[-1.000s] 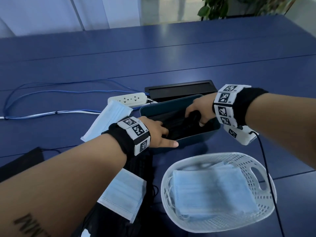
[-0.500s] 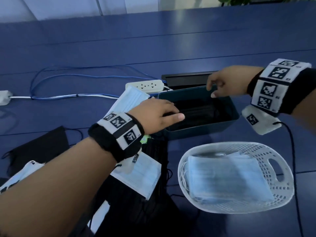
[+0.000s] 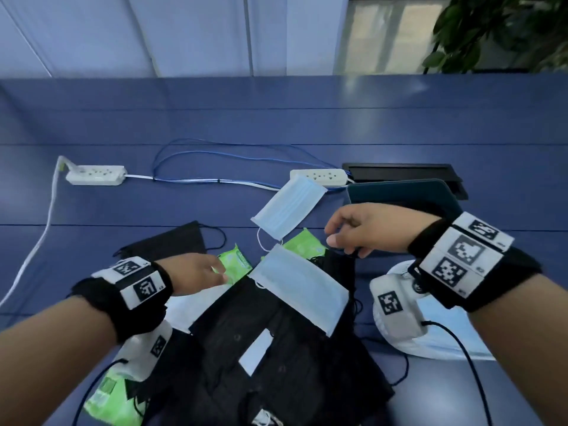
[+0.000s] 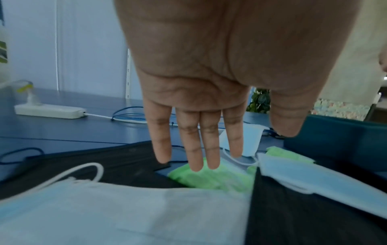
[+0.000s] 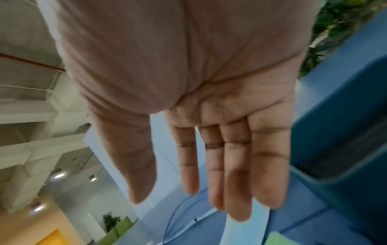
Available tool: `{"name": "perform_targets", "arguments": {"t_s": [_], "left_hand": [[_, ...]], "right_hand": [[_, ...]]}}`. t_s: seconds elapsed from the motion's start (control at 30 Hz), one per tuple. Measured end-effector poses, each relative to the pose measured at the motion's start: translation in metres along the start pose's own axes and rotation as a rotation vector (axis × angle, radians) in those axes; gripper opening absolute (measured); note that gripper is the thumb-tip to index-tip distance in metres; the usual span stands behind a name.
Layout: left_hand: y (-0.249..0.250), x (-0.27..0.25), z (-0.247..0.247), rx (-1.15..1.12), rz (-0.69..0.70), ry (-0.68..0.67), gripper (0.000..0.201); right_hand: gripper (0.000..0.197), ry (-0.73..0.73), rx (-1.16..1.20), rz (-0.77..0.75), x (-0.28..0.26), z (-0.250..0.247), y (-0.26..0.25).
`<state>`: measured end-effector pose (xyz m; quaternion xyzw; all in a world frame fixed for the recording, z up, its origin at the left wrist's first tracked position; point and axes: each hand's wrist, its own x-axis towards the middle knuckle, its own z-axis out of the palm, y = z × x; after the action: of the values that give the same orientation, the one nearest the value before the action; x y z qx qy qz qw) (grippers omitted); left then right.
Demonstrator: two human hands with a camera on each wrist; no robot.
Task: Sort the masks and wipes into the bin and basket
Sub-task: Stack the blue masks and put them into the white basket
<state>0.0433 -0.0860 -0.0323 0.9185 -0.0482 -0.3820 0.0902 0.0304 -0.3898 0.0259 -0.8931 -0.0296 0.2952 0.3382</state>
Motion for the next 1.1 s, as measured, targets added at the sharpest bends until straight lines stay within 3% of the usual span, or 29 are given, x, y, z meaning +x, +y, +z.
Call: {"name": "perform_targets", "arguments": {"t_s": [0.23, 0.33, 0.43, 0.53, 0.6, 0.67, 0.8, 0.9, 1.03, 1.1], "left_hand": [[-0.024, 0.022, 0.033, 0.046, 0.056, 0.006, 0.057], [-0.016, 0.029, 0.057, 0.028, 0.128, 0.068, 0.064], [-0.020, 0.032, 0.067, -0.132, 0.201, 0.106, 0.059], [-0.044, 0.035, 0.056, -0.276, 0.252, 0.338, 0.051], [-0.064, 0.039, 0.039, -0.099, 0.223, 0.460, 0.047], [-0.079, 0.041, 0.025, 0.119, 0.175, 0.358, 0.045], [-0.086, 0.046, 0.019, 0.197, 0.207, 0.117, 0.044], [-0.086, 0.050, 0.027, 0.287, 0.187, 0.150, 0.045], [-0.087, 0.054, 0.038, 0.334, 0.199, 0.254, 0.067], [-0.082, 0.055, 0.035, 0.361, 0.201, 0.231, 0.062]], "right_hand": [[0.065, -0.002, -0.300, 0.321, 0.060, 0.082, 0.000], [0.066, 0.081, -0.289, 0.411, 0.070, 0.103, 0.014], [0.067, 0.174, -0.227, 0.438, 0.072, 0.113, 0.022], [0.051, 0.201, -0.163, 0.414, 0.073, 0.118, 0.025], [0.037, 0.238, -0.109, 0.388, 0.072, 0.118, 0.024], [0.033, 0.281, -0.059, 0.358, 0.067, 0.114, 0.020], [0.024, 0.438, 0.032, 0.257, 0.049, 0.105, 0.002], [0.010, 0.551, 0.113, 0.148, 0.035, 0.095, -0.014], [0.011, 0.646, 0.207, 0.043, 0.022, 0.080, -0.034], [0.013, 0.665, 0.249, -0.021, 0.016, 0.075, -0.041]]}}
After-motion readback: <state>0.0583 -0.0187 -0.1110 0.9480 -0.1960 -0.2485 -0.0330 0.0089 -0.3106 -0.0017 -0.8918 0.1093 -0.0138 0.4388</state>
